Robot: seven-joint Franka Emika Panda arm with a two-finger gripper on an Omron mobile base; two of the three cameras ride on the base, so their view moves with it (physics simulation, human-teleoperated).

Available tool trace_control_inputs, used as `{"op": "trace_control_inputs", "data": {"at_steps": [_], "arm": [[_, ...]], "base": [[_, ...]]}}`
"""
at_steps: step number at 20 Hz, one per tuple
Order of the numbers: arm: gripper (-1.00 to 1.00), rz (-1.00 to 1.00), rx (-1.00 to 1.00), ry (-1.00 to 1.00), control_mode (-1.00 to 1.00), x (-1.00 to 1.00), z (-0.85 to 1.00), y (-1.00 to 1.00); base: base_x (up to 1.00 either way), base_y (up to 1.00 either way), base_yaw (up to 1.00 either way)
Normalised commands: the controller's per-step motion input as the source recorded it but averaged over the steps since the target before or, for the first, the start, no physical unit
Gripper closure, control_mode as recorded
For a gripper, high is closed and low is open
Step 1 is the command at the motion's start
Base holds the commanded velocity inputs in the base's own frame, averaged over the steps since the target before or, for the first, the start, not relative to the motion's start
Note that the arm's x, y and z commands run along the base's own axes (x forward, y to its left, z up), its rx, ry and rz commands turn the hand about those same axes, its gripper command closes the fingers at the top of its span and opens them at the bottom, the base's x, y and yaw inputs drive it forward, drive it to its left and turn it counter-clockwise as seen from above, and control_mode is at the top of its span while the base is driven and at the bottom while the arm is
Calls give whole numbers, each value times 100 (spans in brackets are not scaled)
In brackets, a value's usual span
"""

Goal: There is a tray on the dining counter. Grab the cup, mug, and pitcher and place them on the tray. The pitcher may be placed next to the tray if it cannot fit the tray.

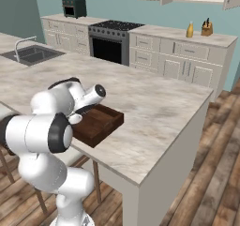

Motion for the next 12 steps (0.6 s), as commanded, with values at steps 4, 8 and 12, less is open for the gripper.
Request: {"op": "trace_control_inputs", "data": {"at_steps": [4,8,12], "arm": [[-100,-2,0,2,-100,-10,87,-4],[-100,-8,-1,2,-100,-36,79,-30],[-100,-15,-4,3,-100,-46,62,-38]], "base": [[0,0,0],[0,0,0],[0,0,0]]}}
